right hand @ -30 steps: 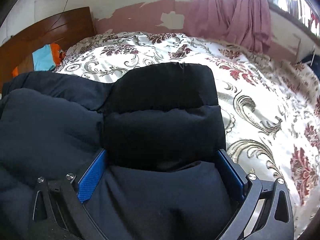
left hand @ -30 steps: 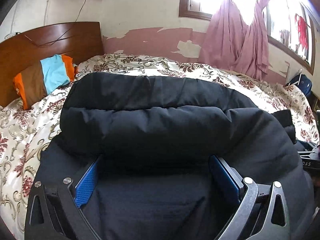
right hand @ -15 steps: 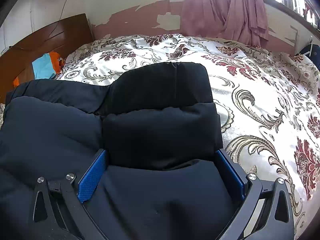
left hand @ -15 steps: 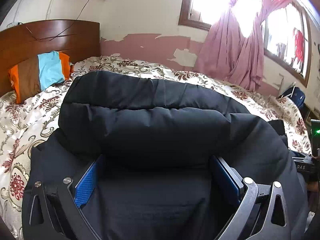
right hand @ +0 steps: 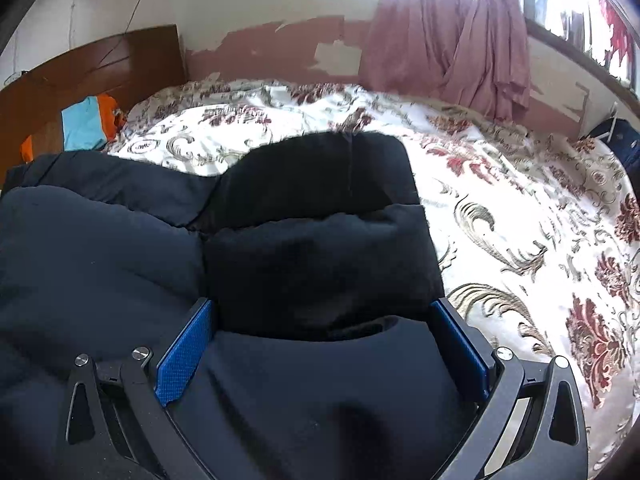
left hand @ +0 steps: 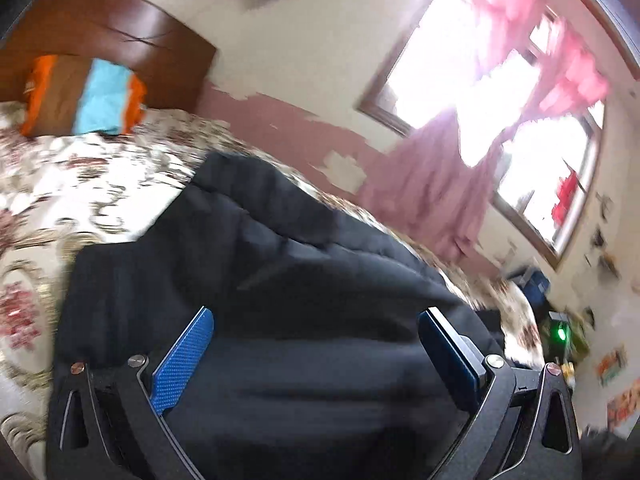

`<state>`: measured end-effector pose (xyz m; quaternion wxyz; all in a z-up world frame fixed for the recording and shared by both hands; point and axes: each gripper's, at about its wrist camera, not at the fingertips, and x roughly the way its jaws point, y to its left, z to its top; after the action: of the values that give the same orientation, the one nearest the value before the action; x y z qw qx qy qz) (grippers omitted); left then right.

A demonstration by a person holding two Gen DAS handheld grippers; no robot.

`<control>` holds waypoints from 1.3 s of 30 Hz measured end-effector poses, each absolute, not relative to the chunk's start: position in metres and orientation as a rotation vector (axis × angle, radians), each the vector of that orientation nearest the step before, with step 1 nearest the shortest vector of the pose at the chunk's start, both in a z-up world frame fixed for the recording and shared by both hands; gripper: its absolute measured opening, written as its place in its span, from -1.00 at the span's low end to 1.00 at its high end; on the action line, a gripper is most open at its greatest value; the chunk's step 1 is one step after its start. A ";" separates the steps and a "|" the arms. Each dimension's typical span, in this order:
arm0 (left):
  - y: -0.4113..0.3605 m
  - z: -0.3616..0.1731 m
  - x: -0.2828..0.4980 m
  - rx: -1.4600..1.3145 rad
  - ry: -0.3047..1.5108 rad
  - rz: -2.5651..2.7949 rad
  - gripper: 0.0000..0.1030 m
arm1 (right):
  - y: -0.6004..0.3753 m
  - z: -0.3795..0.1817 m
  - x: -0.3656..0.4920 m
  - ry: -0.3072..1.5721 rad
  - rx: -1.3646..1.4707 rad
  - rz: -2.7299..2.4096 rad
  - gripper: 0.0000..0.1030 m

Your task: Fold large clothes

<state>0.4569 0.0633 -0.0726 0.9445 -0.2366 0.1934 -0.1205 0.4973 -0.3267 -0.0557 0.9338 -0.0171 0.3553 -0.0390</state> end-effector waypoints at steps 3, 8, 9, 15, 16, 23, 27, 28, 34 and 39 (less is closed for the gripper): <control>0.069 -0.066 0.451 -0.501 0.402 -0.181 0.99 | -0.332 -0.041 0.487 0.694 0.007 -0.002 0.98; 0.100 -0.056 0.443 -0.546 0.437 -0.052 0.99 | -0.352 -0.013 0.463 0.626 0.067 0.063 0.98; 0.109 -0.056 0.440 -0.560 0.443 -0.002 0.99 | -0.360 -0.009 0.460 0.633 0.059 0.043 0.98; 0.167 -0.065 0.428 -0.683 0.458 0.229 0.99 | -0.393 -0.020 0.448 0.683 0.101 -0.006 0.98; 0.173 -0.067 0.428 -0.702 0.467 0.221 0.99 | -0.395 -0.023 0.448 0.687 0.110 -0.005 0.98; 0.171 -0.087 0.425 -0.674 0.592 0.167 0.99 | -0.408 -0.060 0.457 0.809 0.210 0.075 0.98; 0.160 -0.097 0.432 -0.640 0.645 -0.015 0.99 | -0.423 -0.079 0.463 0.856 0.348 0.151 0.98; 0.157 -0.101 0.435 -0.635 0.667 -0.050 0.99 | -0.428 -0.083 0.462 0.841 0.380 0.165 0.98; 0.149 -0.120 0.458 -0.648 0.753 -0.202 0.99 | -0.434 -0.095 0.452 0.777 0.442 0.204 0.99; 0.149 -0.127 0.469 -0.739 0.776 -0.340 0.99 | -0.435 -0.097 0.457 0.809 0.469 0.233 0.99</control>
<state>0.4686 0.1494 -0.1272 0.8461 -0.3505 0.3678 -0.1614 0.4572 -0.4355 -0.0969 0.8862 0.2255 0.3889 0.1118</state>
